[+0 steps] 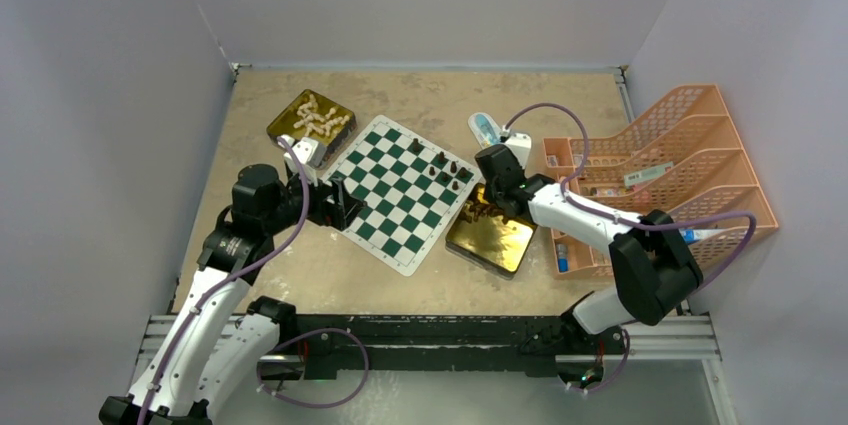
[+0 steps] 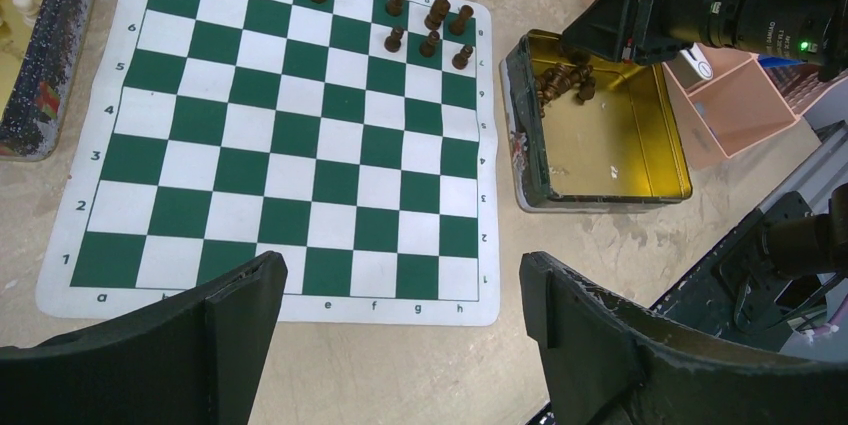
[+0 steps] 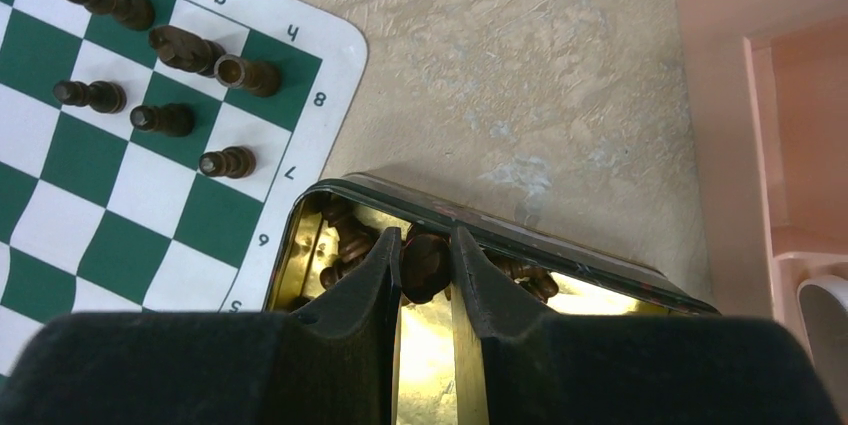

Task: Set up the chess pieces on the board
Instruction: Place the chess piece on the chessboard.

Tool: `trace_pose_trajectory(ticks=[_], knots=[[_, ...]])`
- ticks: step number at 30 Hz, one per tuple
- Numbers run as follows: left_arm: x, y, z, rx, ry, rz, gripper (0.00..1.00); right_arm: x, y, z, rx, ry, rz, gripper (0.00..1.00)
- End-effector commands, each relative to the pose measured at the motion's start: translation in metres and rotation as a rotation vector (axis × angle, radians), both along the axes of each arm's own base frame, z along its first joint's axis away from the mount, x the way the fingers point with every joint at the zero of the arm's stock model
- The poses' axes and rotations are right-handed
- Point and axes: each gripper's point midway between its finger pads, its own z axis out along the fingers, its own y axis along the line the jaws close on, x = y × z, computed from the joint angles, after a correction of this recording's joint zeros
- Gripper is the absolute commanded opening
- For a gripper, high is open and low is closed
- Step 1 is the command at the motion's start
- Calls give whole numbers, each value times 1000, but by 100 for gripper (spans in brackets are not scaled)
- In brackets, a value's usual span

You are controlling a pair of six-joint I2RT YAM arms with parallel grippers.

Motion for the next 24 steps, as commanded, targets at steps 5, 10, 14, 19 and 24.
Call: trace_pose_trajectory(ticks=[5, 10, 14, 19, 24], knots=[[4, -4, 9, -13, -48, -18, 86, 12, -18, 6, -32, -57, -75, 13], [3, -4, 10, -15, -49, -17, 86, 13, -10, 17, 6, -64, -40, 13], [4, -4, 10, -15, -51, -17, 86, 15, 1, 44, 58, -90, 3, 13], [4, -2, 10, -11, -54, -9, 86, 16, 8, 84, 84, -124, 64, 13], [4, -1, 12, -14, -66, 0, 86, 28, 26, 122, 113, -181, 158, 14]])
